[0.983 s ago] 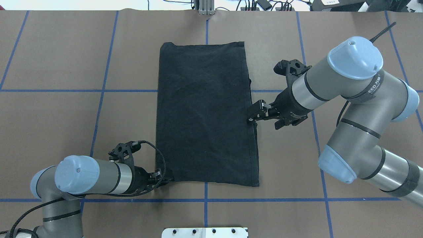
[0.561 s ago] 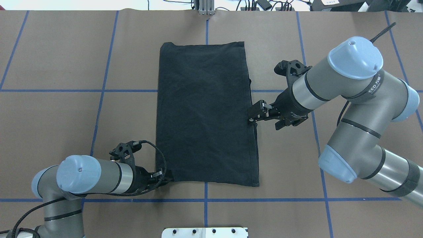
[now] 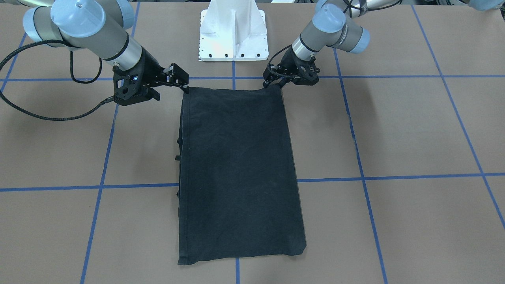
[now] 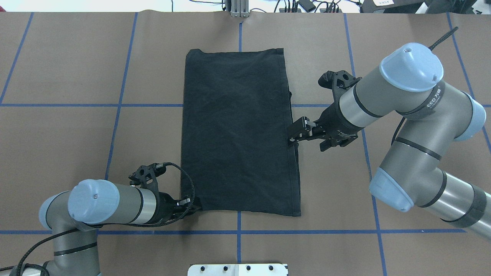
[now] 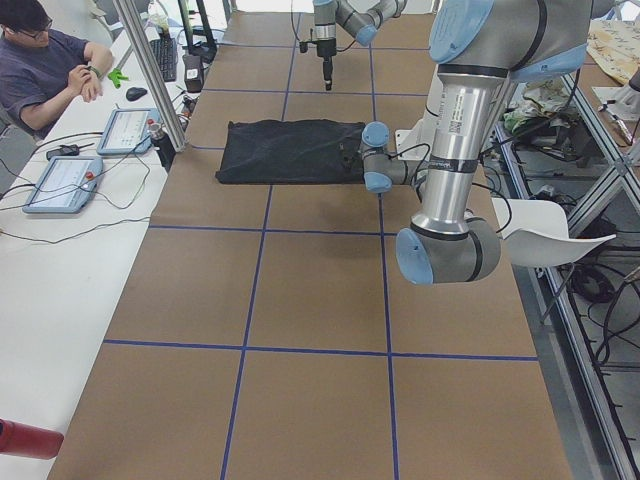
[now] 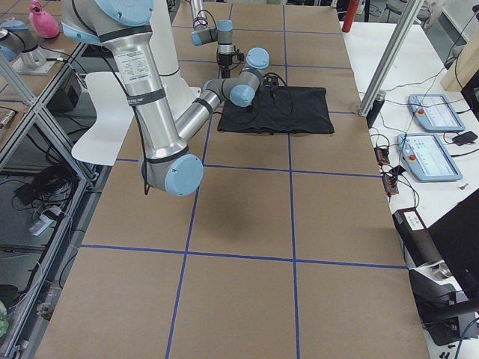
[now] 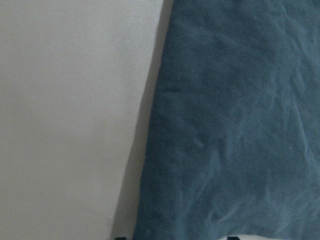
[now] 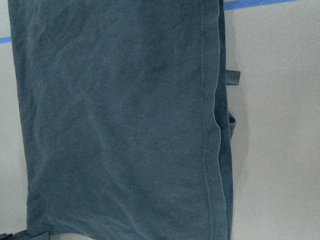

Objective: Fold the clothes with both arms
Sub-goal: 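Grasp the shirt's near corner with the left gripper while the right gripper holds the edge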

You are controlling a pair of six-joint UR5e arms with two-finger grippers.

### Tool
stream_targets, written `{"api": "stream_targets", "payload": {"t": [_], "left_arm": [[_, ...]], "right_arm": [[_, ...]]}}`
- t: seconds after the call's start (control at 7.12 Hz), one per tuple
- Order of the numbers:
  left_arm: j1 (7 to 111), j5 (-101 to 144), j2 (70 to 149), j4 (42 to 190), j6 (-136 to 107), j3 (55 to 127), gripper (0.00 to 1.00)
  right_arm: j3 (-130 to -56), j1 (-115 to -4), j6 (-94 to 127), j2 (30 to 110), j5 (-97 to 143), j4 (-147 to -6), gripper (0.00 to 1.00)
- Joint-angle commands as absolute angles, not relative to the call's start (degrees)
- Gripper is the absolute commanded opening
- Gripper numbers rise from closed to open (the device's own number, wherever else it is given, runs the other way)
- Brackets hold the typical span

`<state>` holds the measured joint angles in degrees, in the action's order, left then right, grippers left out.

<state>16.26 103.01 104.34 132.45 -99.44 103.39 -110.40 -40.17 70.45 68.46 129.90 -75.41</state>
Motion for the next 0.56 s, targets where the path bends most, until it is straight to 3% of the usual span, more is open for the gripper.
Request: {"api": "stream_targets", "payload": {"t": [0.0, 0.28, 0.42], "left_arm": [[16.26, 103.01, 105.02, 132.45, -99.41, 102.66, 0.42], [16.35, 103.09, 105.20, 132.45, -99.40, 102.83, 0.00], [16.52, 103.27, 105.29, 132.36, -99.49, 103.27, 0.00]], "right_arm": [[-110.39, -40.17, 70.31, 68.47, 129.99, -75.41, 1.00], [-110.39, -40.17, 70.31, 68.55, 130.08, -75.41, 1.00], [-110.39, -40.17, 70.40, 68.64, 130.08, -75.41, 1.00]]}}
